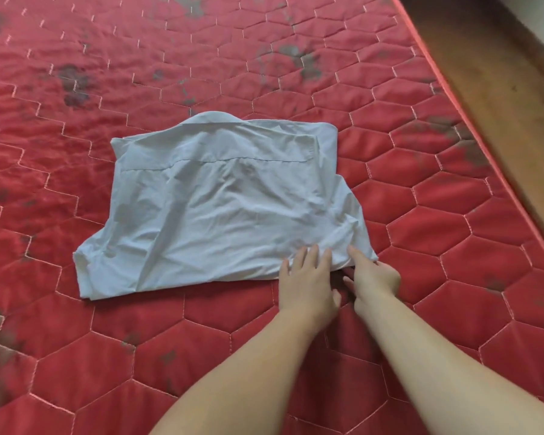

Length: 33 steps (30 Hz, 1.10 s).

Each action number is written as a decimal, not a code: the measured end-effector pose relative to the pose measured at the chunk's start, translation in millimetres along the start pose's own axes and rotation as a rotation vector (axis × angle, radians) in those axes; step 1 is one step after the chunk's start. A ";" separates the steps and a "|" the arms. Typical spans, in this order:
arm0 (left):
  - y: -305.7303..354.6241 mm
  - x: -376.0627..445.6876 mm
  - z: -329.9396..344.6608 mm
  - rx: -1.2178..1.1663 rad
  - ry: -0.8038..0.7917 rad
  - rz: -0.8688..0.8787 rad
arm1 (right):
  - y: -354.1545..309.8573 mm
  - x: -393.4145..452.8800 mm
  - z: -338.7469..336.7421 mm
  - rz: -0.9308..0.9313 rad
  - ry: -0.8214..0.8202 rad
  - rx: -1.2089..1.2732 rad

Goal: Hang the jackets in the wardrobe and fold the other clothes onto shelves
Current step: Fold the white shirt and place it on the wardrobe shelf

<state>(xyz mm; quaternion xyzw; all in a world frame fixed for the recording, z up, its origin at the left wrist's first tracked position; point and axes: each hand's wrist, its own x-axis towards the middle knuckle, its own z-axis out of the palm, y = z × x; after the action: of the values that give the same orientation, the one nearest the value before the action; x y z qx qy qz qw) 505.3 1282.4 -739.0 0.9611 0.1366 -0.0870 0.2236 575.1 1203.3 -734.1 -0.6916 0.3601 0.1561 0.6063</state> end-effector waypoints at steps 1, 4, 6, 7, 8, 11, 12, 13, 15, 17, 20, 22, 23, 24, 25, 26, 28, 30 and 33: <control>2.1 3.6 0.2 -0.008 -0.008 -0.019 | -3.1 0.5 3.7 0.026 -0.032 0.004; 12.3 12.6 -0.7 -0.060 0.091 -0.087 | -11.8 -4.1 11.1 -0.071 -0.118 -0.028; 18.0 16.7 -5.5 -0.178 0.191 -0.155 | -15.4 -9.4 11.8 -0.241 -0.182 -0.103; 19.7 17.7 -11.1 -0.250 0.216 -0.203 | -16.3 -12.5 10.5 -0.318 -0.213 -0.165; 20.6 18.5 -17.6 -0.329 0.212 -0.266 | -17.7 -15.5 9.8 -0.385 -0.240 -0.223; 19.0 19.8 -37.2 -0.467 0.199 -0.395 | -24.3 -25.7 10.7 -0.505 -0.330 -0.284; 17.2 18.6 -43.4 -0.516 0.221 -0.414 | -27.0 -30.2 12.6 -0.524 -0.369 -0.265; 14.9 18.0 -49.3 -0.595 0.244 -0.437 | -30.2 -35.7 14.9 -0.535 -0.408 -0.238; 5.2 16.5 -58.0 -0.799 0.296 -0.509 | -35.3 -46.8 21.2 -0.542 -0.444 -0.228; -7.9 11.6 -66.4 -1.007 0.337 -0.605 | -34.6 -52.8 29.4 -0.544 -0.470 -0.304; -27.6 1.0 -77.3 -1.399 0.356 -0.737 | -30.8 -61.2 48.0 -0.567 -0.549 -0.437; -44.8 -5.4 -81.5 -1.511 0.365 -0.801 | -28.2 -70.8 64.5 -0.594 -0.593 -0.500; -54.2 -8.7 -83.8 -1.506 0.380 -0.810 | -26.7 -76.4 73.5 -0.605 -0.608 -0.529; -63.6 -12.0 -85.1 -1.503 0.389 -0.812 | -24.9 -81.8 82.5 -0.612 -0.619 -0.553; -71.6 -15.3 -87.2 -1.514 0.392 -0.808 | -22.1 -86.4 90.5 -0.617 -0.632 -0.582; -79.8 -18.5 -89.9 -1.548 0.387 -0.805 | -18.1 -91.0 97.6 -0.628 -0.655 -0.618; -95.3 -22.7 -97.5 -1.659 0.341 -0.782 | -11.1 -99.5 109.2 -0.675 -0.691 -0.697; -108.3 -24.7 -105.8 -1.704 0.272 -0.760 | -6.7 -103.9 118.6 -0.749 -0.670 -0.784; -123.6 -24.6 -111.7 -1.594 0.232 -0.737 | -3.9 -104.6 127.6 -0.835 -0.577 -0.902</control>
<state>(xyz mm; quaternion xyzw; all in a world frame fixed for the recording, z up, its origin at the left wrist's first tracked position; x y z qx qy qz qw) 456.6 1434.2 -684.8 0.4172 0.4795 0.0656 0.7692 533.6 1357.0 -690.6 -0.8886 -0.2135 0.2221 0.3397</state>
